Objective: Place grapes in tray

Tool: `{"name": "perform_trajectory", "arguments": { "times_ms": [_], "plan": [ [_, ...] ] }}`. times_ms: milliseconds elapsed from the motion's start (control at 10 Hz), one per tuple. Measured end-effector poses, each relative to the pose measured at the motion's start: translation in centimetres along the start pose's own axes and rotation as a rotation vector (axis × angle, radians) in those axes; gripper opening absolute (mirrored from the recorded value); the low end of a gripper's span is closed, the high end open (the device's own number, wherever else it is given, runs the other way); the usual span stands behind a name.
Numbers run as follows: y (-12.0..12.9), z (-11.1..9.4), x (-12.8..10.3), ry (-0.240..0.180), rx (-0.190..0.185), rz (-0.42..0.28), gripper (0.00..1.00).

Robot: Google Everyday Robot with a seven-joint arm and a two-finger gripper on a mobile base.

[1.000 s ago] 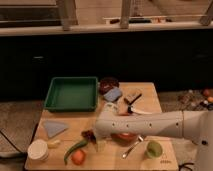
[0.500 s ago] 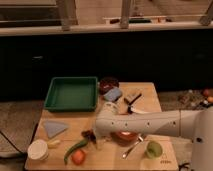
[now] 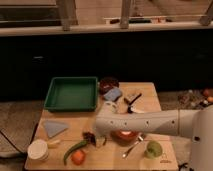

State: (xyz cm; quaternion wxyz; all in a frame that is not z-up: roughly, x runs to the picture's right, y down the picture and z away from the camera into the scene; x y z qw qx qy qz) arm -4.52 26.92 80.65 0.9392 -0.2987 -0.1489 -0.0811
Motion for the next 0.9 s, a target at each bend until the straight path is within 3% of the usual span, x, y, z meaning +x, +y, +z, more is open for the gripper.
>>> {"name": "perform_trajectory", "arguments": {
  "times_ms": [500,900],
  "plan": [
    [-1.2,-1.1,0.0,0.010,0.009,-0.003,0.00],
    [-2.2,-3.0,-0.9,-0.011,0.030,-0.025,0.00]
  ]
}}
